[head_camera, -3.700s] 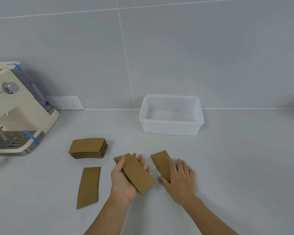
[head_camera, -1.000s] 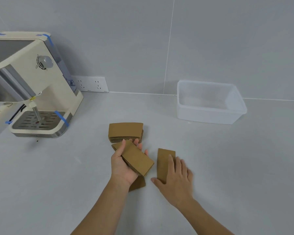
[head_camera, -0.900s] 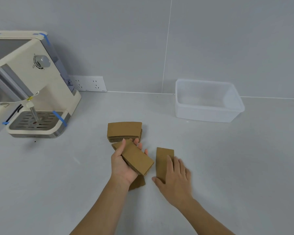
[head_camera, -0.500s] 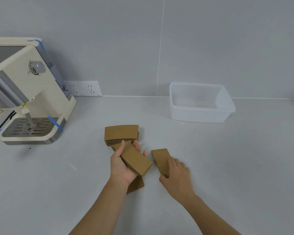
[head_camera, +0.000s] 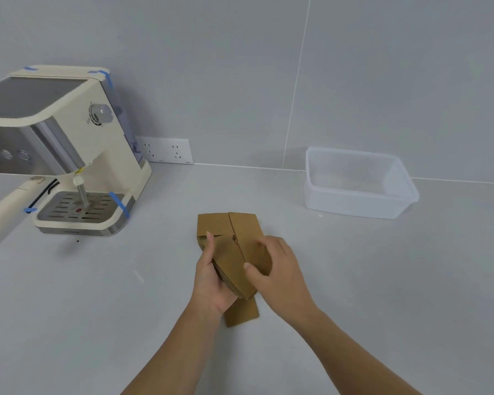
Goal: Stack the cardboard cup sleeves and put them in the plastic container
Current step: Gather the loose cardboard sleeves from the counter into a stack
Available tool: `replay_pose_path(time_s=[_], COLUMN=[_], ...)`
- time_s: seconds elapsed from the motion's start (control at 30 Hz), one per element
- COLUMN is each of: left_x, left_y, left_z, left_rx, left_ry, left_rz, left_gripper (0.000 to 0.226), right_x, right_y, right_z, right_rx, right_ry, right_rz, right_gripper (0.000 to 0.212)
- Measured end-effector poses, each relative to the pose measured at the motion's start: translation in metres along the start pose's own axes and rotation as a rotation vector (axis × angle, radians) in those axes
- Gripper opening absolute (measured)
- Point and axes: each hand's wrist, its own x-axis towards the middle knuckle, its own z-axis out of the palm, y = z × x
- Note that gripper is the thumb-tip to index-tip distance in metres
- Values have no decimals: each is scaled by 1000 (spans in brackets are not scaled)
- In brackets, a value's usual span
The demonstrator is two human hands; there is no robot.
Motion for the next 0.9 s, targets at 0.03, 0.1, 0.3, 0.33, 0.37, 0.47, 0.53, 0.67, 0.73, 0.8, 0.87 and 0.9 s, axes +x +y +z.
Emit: replay_pose_path(time_s=[0.03, 0.1, 0.3, 0.33, 0.37, 0.47, 0.53, 0.67, 0.73, 0.8, 0.87, 0.9], left_x=[-1, -4, -8, -8, -8, -9, -10, -8, -8, -8, -7, -7], left_y=[2, 5, 16, 18, 19, 22, 24, 27, 28, 30, 34, 37], left_z=[-2, -4, -22, -26, -29, -35, -38, -44, -46, -47, -49, -50], left_rx=[7, 11, 4, -9, -25, -91, -92, -65, -27, -4, -23, -38], left_ry=[-14, -22, 3, 2, -1, -1, 21, 40, 46, 68, 92, 105], left_rz=[7, 43, 87, 81, 71, 44, 38, 33, 11, -5, 21, 39], left_gripper=[59, 58, 56, 56, 56, 62, 57, 45, 35, 25, 24, 26], right_x=[-1, -4, -7, -6, -6, -5, -4, 0, 2, 3, 6, 7], right_y=[-2, -6, -4, -4, -3, -2, 1, 2, 1, -1, 0, 2], right_z=[5, 16, 40, 44, 46, 55, 56, 57, 56, 53, 50, 49], right_rx=[-17, -65, -186, -198, -205, -208, -202, -208, -157, -46, -32, -82], right_ry=[-25, -81, -195, -211, -222, -253, -285, -372, -406, -379, -288, -242], right_rz=[-23, -60, -162, -174, -179, -193, -191, -206, -157, -73, -25, -7], right_gripper=[47, 51, 42, 41, 42, 58, 64, 60, 50, 43, 36, 37])
